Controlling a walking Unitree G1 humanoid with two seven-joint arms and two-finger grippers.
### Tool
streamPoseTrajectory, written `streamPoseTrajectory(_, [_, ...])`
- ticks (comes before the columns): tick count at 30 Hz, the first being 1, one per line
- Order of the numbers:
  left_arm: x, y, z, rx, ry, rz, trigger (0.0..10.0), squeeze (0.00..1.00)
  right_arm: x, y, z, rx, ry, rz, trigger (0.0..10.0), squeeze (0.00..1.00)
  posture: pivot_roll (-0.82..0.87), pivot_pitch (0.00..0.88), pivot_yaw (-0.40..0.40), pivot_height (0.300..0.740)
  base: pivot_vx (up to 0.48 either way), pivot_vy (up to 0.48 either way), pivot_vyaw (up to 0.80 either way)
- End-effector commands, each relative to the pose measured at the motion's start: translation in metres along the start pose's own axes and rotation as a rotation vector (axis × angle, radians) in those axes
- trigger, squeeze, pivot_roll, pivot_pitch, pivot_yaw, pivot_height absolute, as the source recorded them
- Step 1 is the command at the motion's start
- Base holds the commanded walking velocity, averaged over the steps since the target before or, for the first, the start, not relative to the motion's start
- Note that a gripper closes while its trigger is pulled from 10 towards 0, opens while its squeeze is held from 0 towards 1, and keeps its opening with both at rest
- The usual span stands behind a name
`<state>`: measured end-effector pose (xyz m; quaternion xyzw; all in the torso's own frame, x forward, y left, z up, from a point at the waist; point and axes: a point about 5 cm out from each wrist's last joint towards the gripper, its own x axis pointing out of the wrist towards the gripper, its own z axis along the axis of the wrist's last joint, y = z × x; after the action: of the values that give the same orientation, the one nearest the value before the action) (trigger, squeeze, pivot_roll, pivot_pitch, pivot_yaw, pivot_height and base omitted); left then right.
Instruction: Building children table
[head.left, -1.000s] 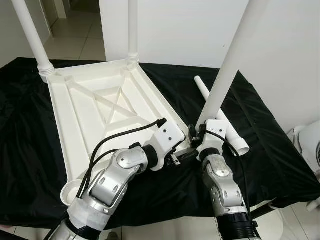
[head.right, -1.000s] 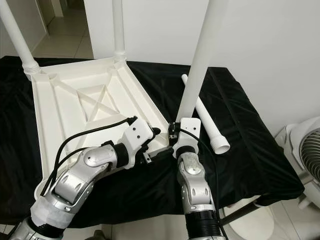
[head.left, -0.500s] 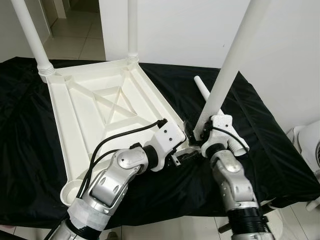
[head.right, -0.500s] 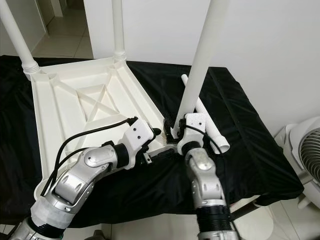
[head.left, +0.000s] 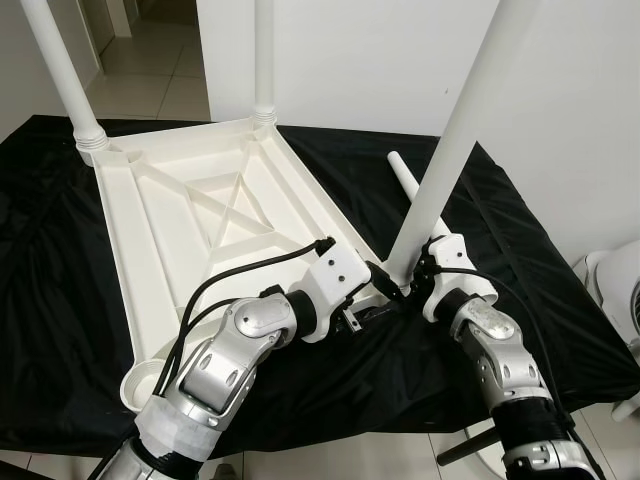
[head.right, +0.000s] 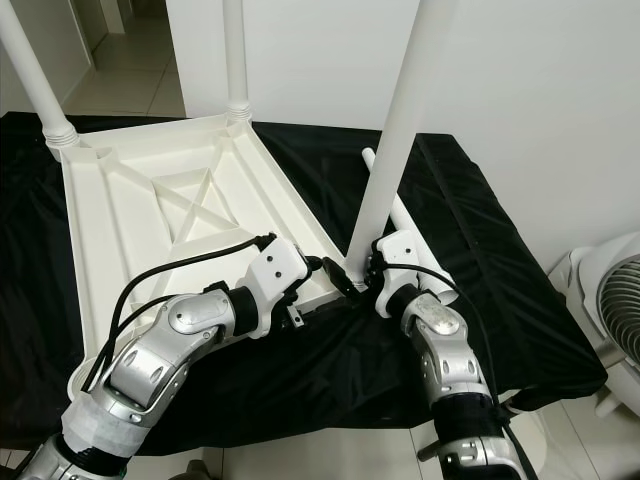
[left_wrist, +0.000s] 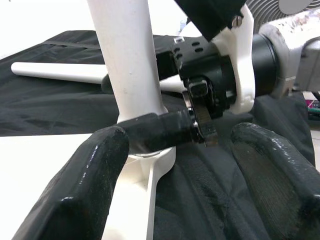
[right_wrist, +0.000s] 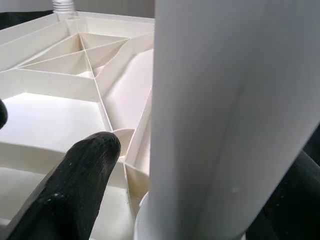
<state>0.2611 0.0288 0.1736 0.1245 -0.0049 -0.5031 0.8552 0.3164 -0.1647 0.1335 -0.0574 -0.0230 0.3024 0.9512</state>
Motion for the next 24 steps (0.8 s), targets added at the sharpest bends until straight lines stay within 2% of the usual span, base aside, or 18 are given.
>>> streamPoseTrajectory(1, [0.001, 0.000, 0.001, 0.003, 0.000, -0.011, 10.0, 0.00, -0.001, -0.003, -0.002, -0.013, 0.009, 0.013, 10.0, 0.00, 0.09, 0.000, -0.064, 0.740, 0.000, 0.000, 0.00])
streamPoseTrajectory(7, [0.000, 0.001, 0.001, 0.007, 0.003, -0.010, 10.0, 0.00, 0.004, -0.010, -0.001, -0.049, 0.012, 0.052, 10.0, 0.00, 0.09, 0.000, -0.055, 0.740, 0.000, 0.000, 0.00])
streamPoseTrajectory(8, [0.000, 0.002, 0.001, 0.008, 0.003, -0.011, 10.0, 0.00, 0.004, -0.011, -0.002, -0.052, 0.017, 0.063, 7.5, 0.00, 0.09, 0.000, -0.054, 0.740, 0.000, 0.000, 0.00])
streamPoseTrajectory(10, [0.000, 0.002, 0.001, 0.008, 0.003, -0.011, 10.0, 0.00, 0.004, -0.011, -0.002, -0.052, 0.017, 0.063, 7.5, 0.00, 0.09, 0.000, -0.054, 0.740, 0.000, 0.000, 0.00])
streamPoseTrajectory(11, [0.000, 0.002, 0.001, 0.008, 0.003, -0.012, 10.0, 0.00, 0.004, -0.013, -0.003, -0.055, 0.022, 0.071, 3.0, 0.00, 0.10, 0.000, -0.054, 0.740, 0.000, 0.000, 0.00])
streamPoseTrajectory(12, [0.000, 0.002, 0.001, 0.009, 0.003, -0.013, 10.0, 0.00, 0.003, -0.012, -0.006, -0.049, 0.036, 0.080, 0.0, 0.00, 0.10, 0.000, -0.055, 0.740, 0.000, 0.000, 0.00])
streamPoseTrajectory(22, [0.000, 0.001, 0.002, 0.006, 0.002, -0.013, 10.0, 0.00, -0.004, -0.007, -0.016, -0.016, 0.059, 0.102, 0.0, 0.00, 0.09, 0.000, -0.054, 0.740, 0.000, 0.000, 0.00])
streamPoseTrajectory(23, [0.000, 0.000, 0.002, 0.005, 0.002, -0.014, 10.0, 0.00, -0.005, -0.006, -0.018, -0.010, 0.061, 0.090, 10.0, 0.00, 0.09, 0.000, -0.056, 0.740, 0.000, 0.000, 0.00])
streamPoseTrajectory(24, [0.000, 0.000, 0.002, 0.005, 0.002, -0.014, 10.0, 0.00, -0.005, -0.006, -0.018, -0.010, 0.061, 0.090, 10.0, 0.00, 0.09, 0.000, -0.056, 0.740, 0.000, 0.000, 0.00])
